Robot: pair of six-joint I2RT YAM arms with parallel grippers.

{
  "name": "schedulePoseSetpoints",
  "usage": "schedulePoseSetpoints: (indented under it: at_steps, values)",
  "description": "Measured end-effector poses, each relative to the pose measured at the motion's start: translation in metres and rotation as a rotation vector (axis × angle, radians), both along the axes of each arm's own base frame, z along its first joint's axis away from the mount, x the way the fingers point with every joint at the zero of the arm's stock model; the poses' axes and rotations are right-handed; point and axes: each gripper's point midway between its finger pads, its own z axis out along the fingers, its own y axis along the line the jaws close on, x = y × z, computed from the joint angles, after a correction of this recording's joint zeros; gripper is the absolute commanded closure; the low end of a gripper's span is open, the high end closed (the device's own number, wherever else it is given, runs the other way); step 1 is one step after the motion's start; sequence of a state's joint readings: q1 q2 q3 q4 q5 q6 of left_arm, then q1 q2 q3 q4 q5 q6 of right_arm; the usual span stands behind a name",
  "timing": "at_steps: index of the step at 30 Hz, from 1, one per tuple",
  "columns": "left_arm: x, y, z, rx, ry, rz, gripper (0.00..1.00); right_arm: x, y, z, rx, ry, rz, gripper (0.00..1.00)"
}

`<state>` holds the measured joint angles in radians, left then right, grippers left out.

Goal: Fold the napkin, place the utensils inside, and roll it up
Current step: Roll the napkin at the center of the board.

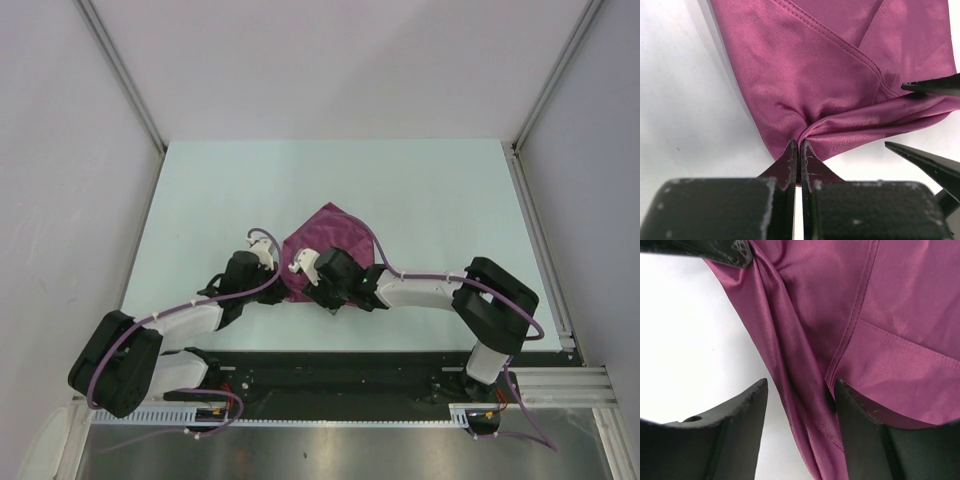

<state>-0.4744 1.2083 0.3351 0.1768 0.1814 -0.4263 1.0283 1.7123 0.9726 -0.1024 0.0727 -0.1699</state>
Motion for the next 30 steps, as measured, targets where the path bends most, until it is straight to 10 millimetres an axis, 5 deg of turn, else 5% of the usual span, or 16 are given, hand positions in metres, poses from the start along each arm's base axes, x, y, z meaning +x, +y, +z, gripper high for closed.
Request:
schedulePoseSetpoints:
  at_steps: [4,11,20,30]
  values:
    - [0.0,0.001,0.0,-0.005,0.004,0.003,1.0,-0.001,-0.004,-0.006,-0.027,0.005,-0.002,0.48]
    - [0.001,0.001,0.001,-0.015,0.009,0.008,1.0,-0.004,-0.011,-0.017,-0.07,0.026,-0.003,0.99]
    - [0.005,0.003,0.009,-0.031,0.002,0.025,1.0,-0.014,-0.001,-0.018,-0.118,0.154,0.047,1.0]
    - [0.006,0.012,0.009,0.005,0.04,0.06,1.0,-0.033,0.012,-0.017,-0.114,0.494,0.105,1.0]
